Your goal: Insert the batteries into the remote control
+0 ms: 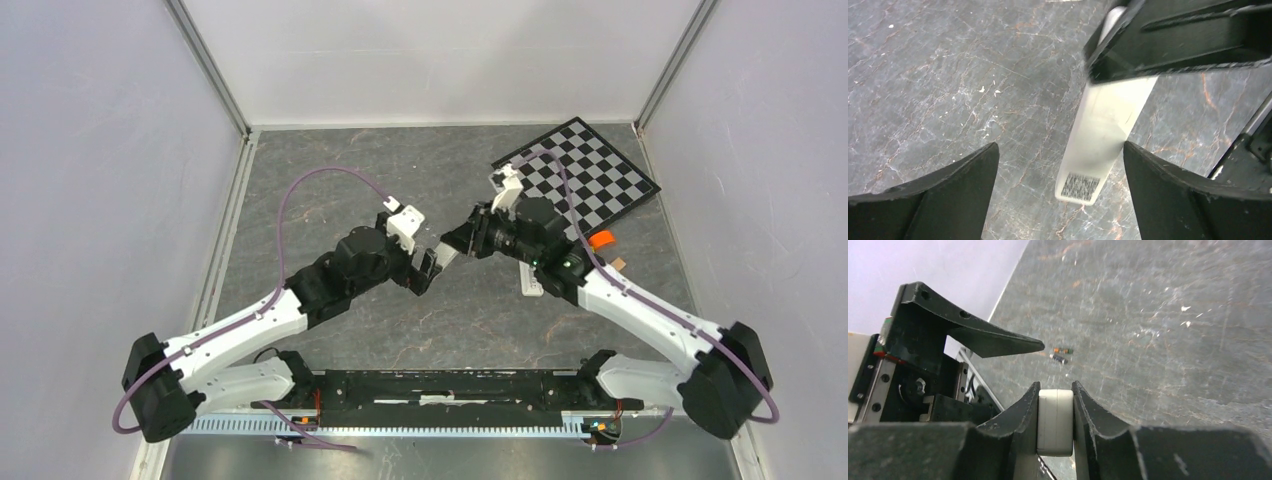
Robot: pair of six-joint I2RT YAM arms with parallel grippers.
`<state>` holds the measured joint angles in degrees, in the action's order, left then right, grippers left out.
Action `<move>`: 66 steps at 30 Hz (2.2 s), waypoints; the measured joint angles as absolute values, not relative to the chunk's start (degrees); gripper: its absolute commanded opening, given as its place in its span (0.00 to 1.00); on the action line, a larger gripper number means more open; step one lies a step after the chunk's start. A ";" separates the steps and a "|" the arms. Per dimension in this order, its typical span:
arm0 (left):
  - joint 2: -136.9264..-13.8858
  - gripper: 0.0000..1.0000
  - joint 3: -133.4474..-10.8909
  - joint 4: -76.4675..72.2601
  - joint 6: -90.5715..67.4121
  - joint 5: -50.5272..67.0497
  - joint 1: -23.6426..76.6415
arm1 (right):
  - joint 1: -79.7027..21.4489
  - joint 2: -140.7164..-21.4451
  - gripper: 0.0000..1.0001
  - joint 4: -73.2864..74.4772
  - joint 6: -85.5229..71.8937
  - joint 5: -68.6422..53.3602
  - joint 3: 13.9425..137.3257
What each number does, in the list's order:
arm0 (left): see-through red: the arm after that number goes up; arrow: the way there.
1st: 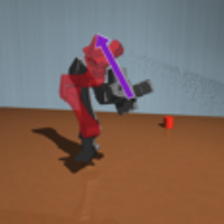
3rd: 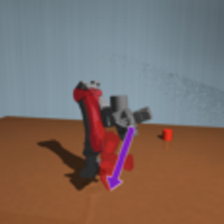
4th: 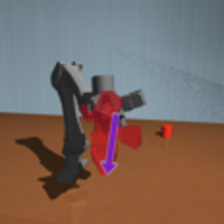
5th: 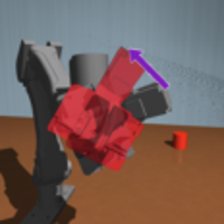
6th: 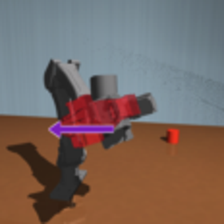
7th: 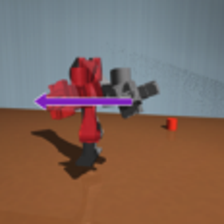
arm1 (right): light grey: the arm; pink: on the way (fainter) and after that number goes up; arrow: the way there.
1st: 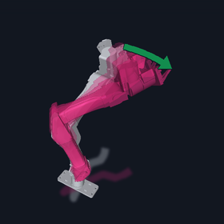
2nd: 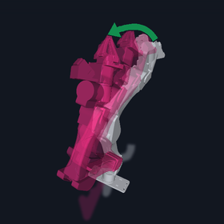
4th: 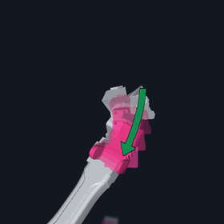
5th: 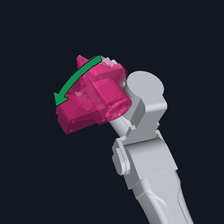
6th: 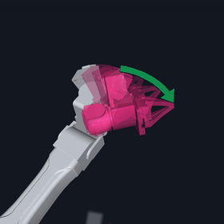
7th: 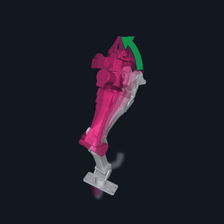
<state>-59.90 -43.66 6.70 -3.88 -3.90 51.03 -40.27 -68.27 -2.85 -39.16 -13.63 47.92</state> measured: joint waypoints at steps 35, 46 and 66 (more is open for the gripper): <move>-60.34 0.57 -42.33 -32.93 -61.78 23.44 42.11 | -38.24 -49.12 0.08 -51.88 -63.31 0.47 26.76; -61.89 0.22 -40.05 -39.57 -66.02 24.08 40.95 | -38.24 -51.11 0.09 -55.81 -67.61 -2.15 25.15; -67.00 0.02 -39.90 -43.83 -70.83 43.48 26.30 | -32.93 -56.16 0.80 -23.79 -49.25 -22.52 40.12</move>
